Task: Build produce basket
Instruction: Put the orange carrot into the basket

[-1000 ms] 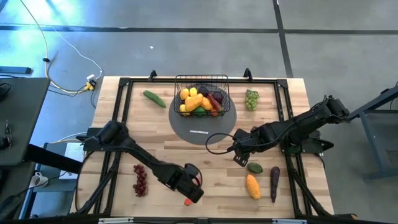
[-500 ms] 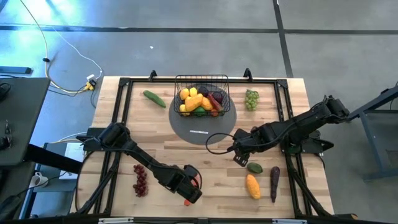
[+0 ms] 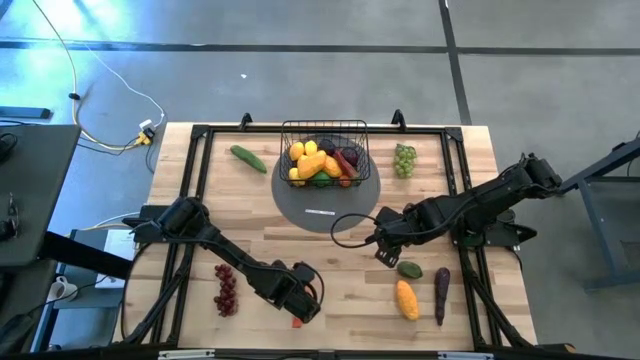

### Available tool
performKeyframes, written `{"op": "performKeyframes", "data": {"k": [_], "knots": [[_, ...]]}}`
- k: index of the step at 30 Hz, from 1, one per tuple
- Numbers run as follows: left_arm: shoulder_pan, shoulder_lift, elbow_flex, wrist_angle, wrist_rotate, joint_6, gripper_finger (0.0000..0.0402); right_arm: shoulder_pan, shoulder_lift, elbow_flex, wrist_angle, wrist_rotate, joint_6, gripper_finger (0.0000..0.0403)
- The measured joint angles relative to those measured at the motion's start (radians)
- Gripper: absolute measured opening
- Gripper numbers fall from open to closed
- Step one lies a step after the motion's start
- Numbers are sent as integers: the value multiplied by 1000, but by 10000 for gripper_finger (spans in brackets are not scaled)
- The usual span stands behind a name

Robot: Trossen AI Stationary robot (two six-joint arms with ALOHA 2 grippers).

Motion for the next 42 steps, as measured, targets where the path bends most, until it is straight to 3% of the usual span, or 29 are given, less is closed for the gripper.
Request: {"op": "performKeyframes", "data": {"k": [17,30,42], "knots": [[11,-8,-3,-18,31,110,20,0,0,0,0,6,12,220],[79,-112,-6,-110,35,254,17,0,0,0,-1,5,15,220],[262,-277,-3,-253,-83,477,17,0,0,0,15,38,56,220]]}}
